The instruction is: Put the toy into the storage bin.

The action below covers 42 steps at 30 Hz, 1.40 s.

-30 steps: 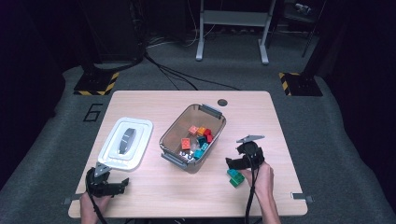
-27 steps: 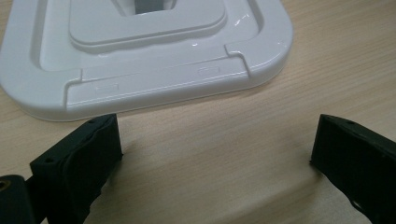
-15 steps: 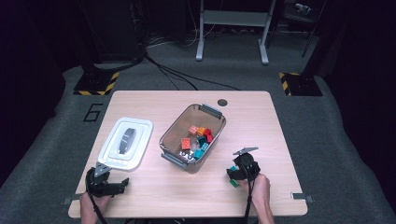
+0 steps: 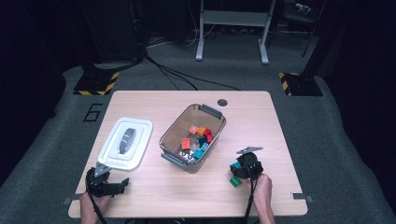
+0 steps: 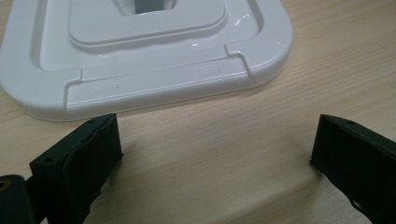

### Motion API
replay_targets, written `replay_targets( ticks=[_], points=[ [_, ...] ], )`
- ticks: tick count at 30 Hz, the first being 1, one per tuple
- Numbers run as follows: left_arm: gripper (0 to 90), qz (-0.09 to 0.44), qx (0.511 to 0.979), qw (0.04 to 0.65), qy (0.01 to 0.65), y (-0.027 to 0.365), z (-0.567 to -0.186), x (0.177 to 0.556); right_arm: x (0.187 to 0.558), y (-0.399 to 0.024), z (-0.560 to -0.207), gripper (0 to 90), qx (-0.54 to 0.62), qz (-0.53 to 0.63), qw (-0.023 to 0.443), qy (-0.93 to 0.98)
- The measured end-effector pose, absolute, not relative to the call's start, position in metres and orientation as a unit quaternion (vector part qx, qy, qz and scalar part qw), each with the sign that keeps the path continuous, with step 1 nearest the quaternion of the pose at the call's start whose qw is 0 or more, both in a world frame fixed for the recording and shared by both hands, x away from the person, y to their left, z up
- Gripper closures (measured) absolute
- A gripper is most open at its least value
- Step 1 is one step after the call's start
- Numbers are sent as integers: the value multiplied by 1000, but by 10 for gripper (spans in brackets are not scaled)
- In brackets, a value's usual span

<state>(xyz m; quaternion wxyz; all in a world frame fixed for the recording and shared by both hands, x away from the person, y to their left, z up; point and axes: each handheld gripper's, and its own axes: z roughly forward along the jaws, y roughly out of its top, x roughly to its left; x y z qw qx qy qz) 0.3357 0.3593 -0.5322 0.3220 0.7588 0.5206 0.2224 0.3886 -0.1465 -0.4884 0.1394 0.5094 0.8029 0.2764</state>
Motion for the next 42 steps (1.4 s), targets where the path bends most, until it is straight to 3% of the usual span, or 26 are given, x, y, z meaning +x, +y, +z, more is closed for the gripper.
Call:
replay_targets(
  ticks=[15,42],
  points=[
    [15,223,759,322,521,359,-532,336,396,-148,-468,587,509,298,155,793],
    [15,222,759,322,520,359,-532,336,426,-141,-397,587,489,333,202,781]
  ],
)
